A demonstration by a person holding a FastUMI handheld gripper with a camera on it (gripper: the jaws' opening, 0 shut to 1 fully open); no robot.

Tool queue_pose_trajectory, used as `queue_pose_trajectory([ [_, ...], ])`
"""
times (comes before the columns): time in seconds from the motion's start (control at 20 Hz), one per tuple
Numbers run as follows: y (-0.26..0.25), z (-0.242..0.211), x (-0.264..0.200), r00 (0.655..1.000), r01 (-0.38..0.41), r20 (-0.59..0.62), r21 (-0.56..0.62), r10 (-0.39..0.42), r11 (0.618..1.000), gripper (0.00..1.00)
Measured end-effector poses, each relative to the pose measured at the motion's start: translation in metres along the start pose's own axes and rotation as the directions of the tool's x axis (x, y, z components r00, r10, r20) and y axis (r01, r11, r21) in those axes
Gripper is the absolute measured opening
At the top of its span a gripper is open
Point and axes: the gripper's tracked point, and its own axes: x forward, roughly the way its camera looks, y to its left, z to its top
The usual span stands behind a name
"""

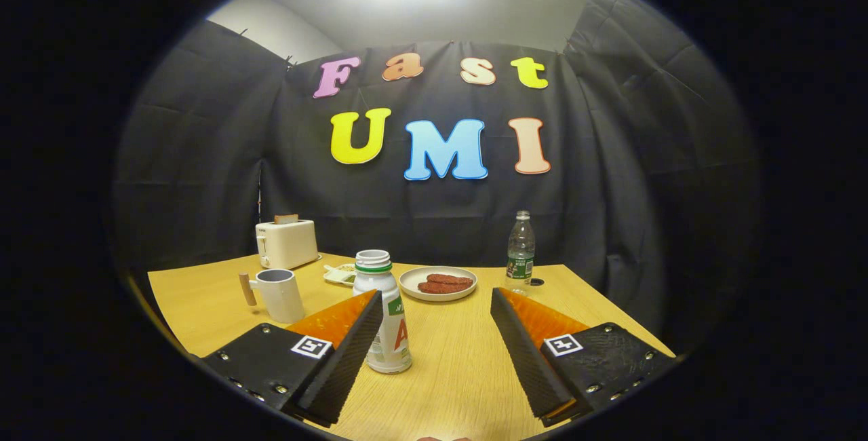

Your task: Take the bottle from table, then pour the juice into the cup, finally place the bottle on the coaster

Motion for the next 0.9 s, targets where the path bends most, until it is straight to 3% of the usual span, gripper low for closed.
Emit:
queue_pose_trajectory([
  [0.5, 0.043, -0.022, 0.022, 0.997, -0.072, -0.015, 0.013, 0.072, 0.997, 0.98],
  [0.9, 0.057, -0.036, 0.051, 0.997, -0.067, -0.031, -0.006, 0.067, 0.998, 0.98],
])
